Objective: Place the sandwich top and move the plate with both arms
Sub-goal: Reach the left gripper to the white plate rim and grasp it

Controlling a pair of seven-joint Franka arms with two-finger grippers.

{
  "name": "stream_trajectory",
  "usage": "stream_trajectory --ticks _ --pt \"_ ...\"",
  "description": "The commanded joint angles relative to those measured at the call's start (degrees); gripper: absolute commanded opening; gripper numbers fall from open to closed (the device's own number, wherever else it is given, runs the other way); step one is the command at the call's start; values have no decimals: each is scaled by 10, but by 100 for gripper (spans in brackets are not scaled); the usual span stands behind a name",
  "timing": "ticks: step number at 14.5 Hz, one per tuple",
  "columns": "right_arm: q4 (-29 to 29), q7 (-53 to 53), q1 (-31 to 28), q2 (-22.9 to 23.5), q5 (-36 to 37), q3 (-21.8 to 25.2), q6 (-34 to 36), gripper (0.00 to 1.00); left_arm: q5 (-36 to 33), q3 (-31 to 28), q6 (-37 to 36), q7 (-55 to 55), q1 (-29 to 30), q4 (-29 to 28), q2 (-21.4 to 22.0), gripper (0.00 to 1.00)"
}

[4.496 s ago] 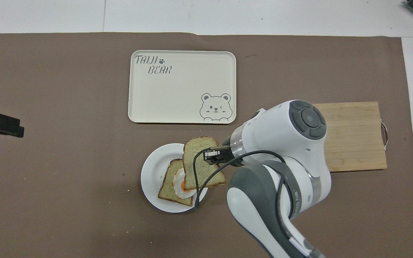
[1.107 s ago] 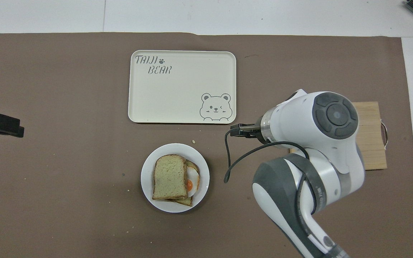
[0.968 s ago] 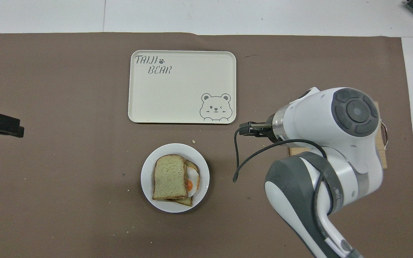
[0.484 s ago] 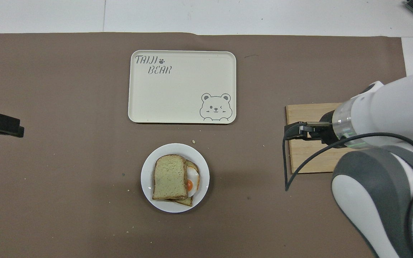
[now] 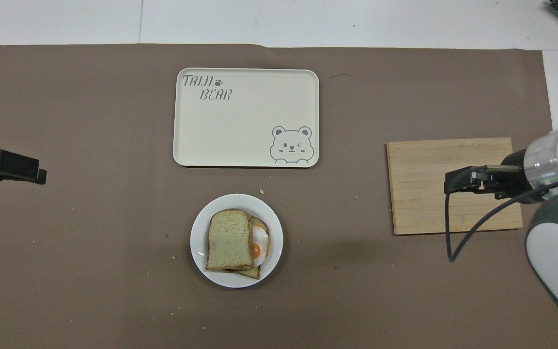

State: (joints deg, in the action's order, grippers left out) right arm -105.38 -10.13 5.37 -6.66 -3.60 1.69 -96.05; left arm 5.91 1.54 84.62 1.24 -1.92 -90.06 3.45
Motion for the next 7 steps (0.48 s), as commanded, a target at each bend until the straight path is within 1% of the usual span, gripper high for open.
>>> stream_trajectory --ticks 1,2,5,7 --pt "1 44 -33 -12 13 -6 11 100 16 0 50 0 -6 -41 10 100" --pt "2 60 -40 -12 19 -6 11 100 21 3 63 -1 -7 -54 10 100" --pt "26 64 -63 -9 17 -8 12 100 90 1 119 -32 -4 -111 11 100" --pt "60 67 -64 -5 22 -6 13 100 124 1 148 -46 -2 -142 9 100"
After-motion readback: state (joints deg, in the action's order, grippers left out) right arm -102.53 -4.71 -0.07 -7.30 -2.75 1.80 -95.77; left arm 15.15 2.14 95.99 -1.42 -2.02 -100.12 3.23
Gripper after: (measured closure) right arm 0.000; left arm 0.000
